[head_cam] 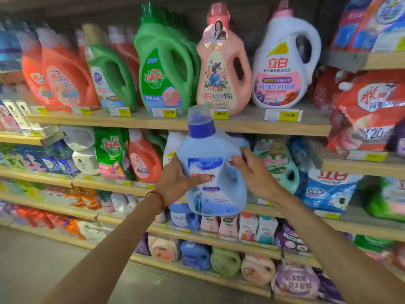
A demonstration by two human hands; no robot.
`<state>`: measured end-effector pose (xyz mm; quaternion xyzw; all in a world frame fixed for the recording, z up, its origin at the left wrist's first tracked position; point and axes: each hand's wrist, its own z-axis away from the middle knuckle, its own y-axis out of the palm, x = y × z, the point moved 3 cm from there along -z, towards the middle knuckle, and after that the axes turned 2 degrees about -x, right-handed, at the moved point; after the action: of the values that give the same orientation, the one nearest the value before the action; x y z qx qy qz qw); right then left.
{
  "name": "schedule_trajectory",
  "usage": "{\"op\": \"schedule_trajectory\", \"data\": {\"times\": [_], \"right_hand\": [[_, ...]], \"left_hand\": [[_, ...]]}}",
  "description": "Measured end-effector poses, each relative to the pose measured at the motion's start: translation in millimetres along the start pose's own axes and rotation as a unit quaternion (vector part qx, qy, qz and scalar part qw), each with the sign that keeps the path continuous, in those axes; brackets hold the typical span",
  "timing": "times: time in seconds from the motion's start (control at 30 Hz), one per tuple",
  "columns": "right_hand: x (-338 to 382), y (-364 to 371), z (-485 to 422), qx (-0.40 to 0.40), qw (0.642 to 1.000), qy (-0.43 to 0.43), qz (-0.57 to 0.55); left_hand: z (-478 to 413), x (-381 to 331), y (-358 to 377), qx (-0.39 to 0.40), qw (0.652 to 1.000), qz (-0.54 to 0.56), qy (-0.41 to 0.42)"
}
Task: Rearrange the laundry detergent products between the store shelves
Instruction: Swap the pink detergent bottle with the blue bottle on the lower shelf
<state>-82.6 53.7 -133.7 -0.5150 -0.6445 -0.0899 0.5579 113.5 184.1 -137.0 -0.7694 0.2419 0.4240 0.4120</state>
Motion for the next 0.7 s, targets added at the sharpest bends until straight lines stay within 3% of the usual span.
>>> {"op": "schedule_trajectory", "data": {"times": [0.17, 0.7], "right_hand": [[-29.8, 6.4, -9.3, -0.009, 0.996, -0.007, 0.088], [-91.4, 34.7, -59.7, -0.122, 0.979, 0.017, 0.160]], "left_hand": [[-27.9, 39.0, 16.5, -0.006, 1.000, -0.022, -0.004], [-118.2, 116.0, 55.1, 0.000, 0.999, 0.021, 0.039]]}}
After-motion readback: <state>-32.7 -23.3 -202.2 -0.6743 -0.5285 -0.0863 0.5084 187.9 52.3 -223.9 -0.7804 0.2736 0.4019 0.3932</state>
